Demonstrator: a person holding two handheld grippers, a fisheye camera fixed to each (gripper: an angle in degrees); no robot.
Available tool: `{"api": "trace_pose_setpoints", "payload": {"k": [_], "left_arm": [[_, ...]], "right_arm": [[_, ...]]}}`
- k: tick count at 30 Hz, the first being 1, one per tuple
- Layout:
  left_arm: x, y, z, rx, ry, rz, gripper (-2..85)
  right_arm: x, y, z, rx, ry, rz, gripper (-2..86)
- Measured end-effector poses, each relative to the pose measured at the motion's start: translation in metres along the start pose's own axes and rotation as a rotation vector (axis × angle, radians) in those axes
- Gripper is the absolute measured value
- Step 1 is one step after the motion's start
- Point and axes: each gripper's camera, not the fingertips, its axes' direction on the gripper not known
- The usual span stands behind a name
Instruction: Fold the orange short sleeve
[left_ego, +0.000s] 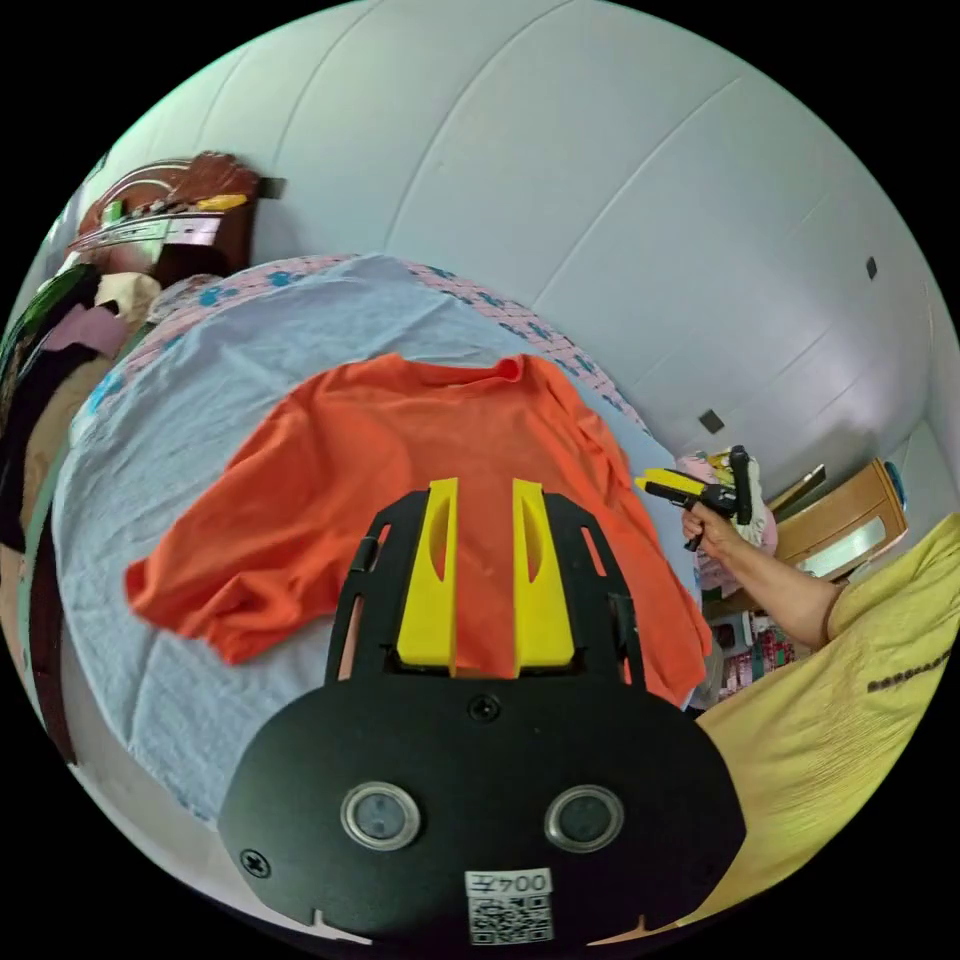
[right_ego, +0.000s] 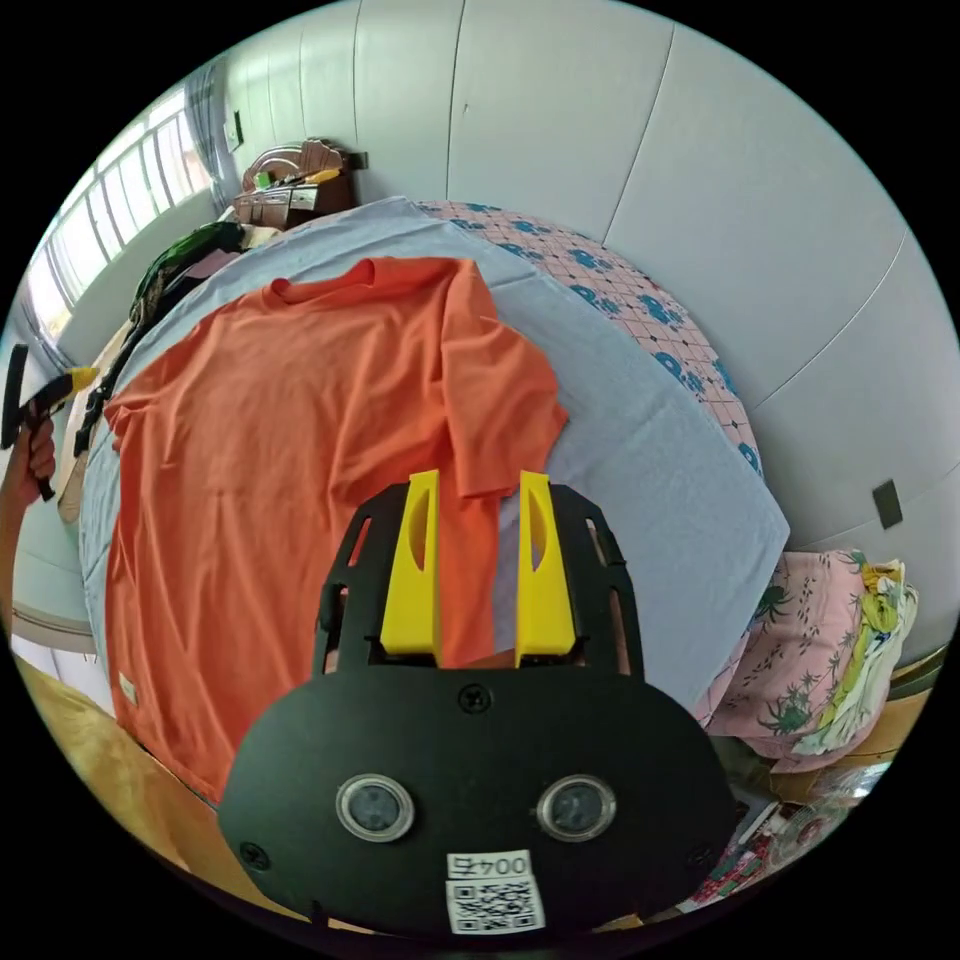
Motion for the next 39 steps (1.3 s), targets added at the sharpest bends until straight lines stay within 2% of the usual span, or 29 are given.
{"api": "trace_pose_setpoints", "payload": {"k": [5,8,12,15,18,24,27,28,32,36,39], "left_arm": [[0.080,-0.086,0.139,-0.097,0.005,0.096,7.1],[0.101,-0.132,0.226,-0.196,0.017,0.094,6.9],[0.113,-0.179,0.315,-0.285,-0.049,0.080,6.9],[0.106,-0.211,0.360,-0.300,-0.087,0.012,6.8],[0.089,-0.233,0.390,-0.348,-0.171,-0.056,6.7],[0.088,-0.265,0.395,-0.192,-0.310,-0.035,6.6],[0.087,-0.271,0.412,-0.224,-0.297,-0.020,6.8],[0.086,-0.271,0.420,-0.240,-0.293,-0.024,7.0],[0.086,-0.258,0.438,-0.254,-0.287,-0.023,7.1],[0.098,-0.247,0.441,-0.212,-0.246,0.007,6.8],[0.123,-0.235,0.446,-0.187,-0.144,0.082,6.3]], "right_arm": [[0.017,-0.003,0.020,-0.034,-0.004,-0.227,14.3],[0.016,-0.006,0.022,-0.018,-0.004,-0.372,15.7],[0.021,-0.013,0.014,0.015,-0.032,-0.427,15.2],[0.028,-0.024,0.005,0.021,-0.084,-0.445,11.0],[0.043,-0.039,0.000,-0.018,-0.107,-0.466,2.7],[0.111,-0.113,-0.065,0.137,-0.092,-0.362,0.4],[0.145,-0.169,-0.065,0.160,-0.068,-0.300,0.8],[0.158,-0.191,-0.053,0.136,-0.056,-0.261,1.1],[0.210,-0.240,0.027,-0.212,-0.143,-0.067,3.2],[0.259,-0.225,0.018,-0.172,-0.235,0.096,7.8],[0.299,-0.185,-0.001,-0.130,-0.410,0.179,8.6]]}}
